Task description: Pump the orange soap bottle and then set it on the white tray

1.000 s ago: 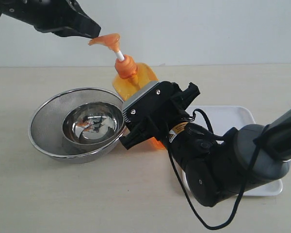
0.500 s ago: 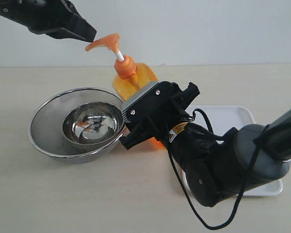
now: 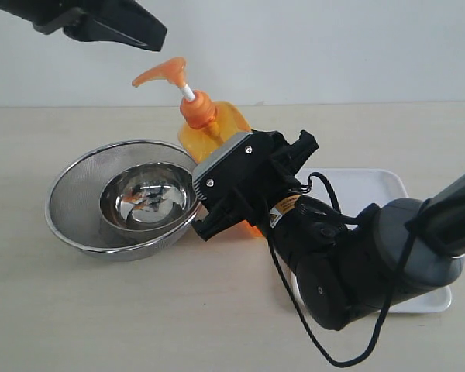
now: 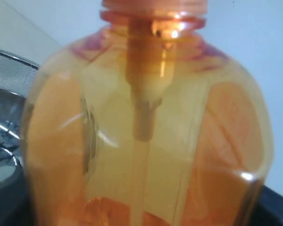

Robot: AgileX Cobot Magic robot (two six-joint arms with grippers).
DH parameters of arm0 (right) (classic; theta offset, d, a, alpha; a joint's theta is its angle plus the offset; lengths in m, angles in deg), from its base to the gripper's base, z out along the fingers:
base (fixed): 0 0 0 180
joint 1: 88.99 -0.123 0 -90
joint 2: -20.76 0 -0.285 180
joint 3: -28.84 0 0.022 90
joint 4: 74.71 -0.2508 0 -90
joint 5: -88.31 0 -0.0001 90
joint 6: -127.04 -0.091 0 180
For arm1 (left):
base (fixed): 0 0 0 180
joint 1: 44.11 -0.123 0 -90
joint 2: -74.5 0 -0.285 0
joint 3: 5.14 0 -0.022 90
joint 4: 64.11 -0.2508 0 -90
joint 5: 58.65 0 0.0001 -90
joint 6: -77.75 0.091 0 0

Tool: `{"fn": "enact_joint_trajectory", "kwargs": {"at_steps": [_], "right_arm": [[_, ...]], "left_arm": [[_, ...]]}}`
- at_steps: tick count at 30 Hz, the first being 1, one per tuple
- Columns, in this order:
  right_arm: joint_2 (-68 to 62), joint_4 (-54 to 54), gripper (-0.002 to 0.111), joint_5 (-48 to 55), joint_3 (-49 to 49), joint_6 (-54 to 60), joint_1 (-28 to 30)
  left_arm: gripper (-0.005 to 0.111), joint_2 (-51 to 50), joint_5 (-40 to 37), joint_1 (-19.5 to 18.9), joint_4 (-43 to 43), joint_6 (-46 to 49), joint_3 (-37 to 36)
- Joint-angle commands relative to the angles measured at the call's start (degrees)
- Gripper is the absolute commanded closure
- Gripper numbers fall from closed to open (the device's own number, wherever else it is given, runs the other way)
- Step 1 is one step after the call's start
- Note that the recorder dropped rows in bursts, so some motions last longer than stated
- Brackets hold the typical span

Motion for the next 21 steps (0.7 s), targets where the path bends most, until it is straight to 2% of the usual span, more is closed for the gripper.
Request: {"fn": "enact_joint_trajectory", "kwargs": {"at_steps": [1,21], "right_arm": [[0.8,0.6,0.107,-0.6,-0.3,0.5,0.2],[0.8,1.4,0.107,-0.5,-0.3,-0.2,0.2]], "left_arm": [[0.102,-2.1,2.4,1.2,0.1,0.4,0.0],[0.102,-5.7,4.0,1.2,-1.4,0.4,0.0]]}}
